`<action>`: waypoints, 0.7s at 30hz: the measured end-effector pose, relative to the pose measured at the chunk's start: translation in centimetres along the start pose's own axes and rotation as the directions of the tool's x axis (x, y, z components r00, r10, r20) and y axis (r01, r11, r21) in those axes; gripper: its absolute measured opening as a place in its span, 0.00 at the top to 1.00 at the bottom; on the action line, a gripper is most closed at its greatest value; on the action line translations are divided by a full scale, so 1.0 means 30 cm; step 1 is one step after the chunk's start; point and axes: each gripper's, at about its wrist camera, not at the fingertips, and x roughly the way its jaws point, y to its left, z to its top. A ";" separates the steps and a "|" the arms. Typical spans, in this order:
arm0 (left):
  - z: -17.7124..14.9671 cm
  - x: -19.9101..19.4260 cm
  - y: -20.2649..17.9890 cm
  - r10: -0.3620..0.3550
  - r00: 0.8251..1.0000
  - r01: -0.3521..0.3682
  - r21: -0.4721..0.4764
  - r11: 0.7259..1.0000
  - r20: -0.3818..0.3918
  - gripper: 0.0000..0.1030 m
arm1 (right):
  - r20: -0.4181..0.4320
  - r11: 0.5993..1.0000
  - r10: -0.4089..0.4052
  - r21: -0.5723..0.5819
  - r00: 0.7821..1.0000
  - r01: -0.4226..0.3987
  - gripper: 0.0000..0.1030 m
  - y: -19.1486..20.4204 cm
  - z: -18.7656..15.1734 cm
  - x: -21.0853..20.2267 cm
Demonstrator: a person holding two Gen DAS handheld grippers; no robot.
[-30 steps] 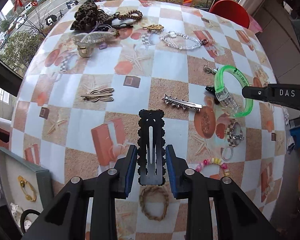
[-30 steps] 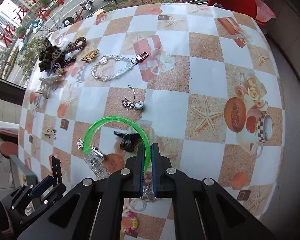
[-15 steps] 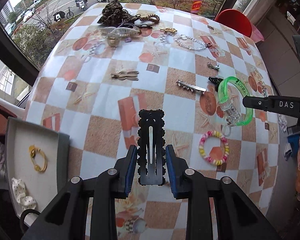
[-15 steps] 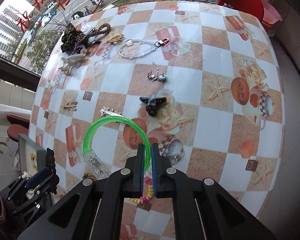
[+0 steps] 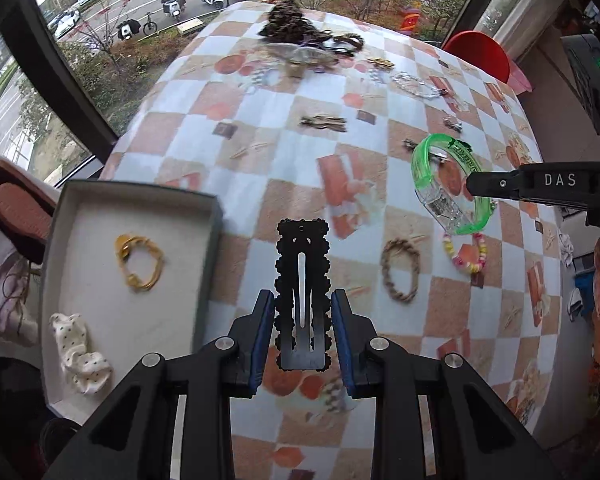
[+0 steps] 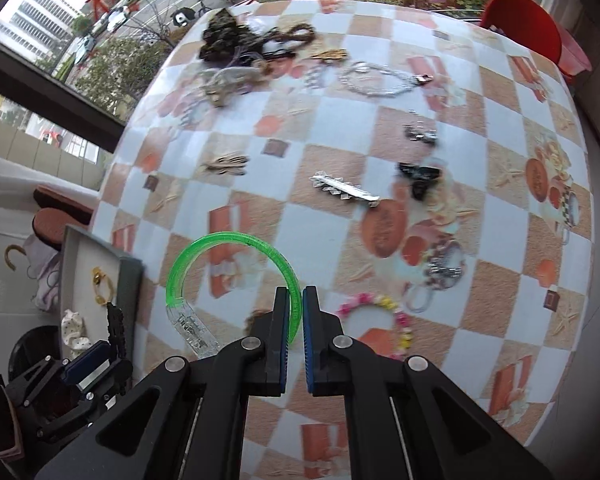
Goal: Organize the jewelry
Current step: 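Carry the black clip and green bangle in both tools over the white box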
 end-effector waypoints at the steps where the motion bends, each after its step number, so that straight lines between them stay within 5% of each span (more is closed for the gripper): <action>1: -0.014 -0.007 0.032 0.003 1.000 -0.003 -0.009 1.000 0.000 0.68 | -0.002 1.000 0.003 -0.010 1.000 -0.003 0.93 0.030 -0.003 0.004; 12: -0.147 -0.064 0.361 0.050 0.999 -0.048 -0.142 0.989 0.012 0.68 | -0.043 0.985 0.041 -0.168 0.998 -0.047 0.93 0.455 -0.050 0.093; 21: -0.144 -0.060 0.590 0.106 0.993 -0.093 -0.222 0.970 0.045 0.68 | -0.098 0.962 0.061 -0.258 0.993 -0.084 0.94 0.752 -0.029 0.215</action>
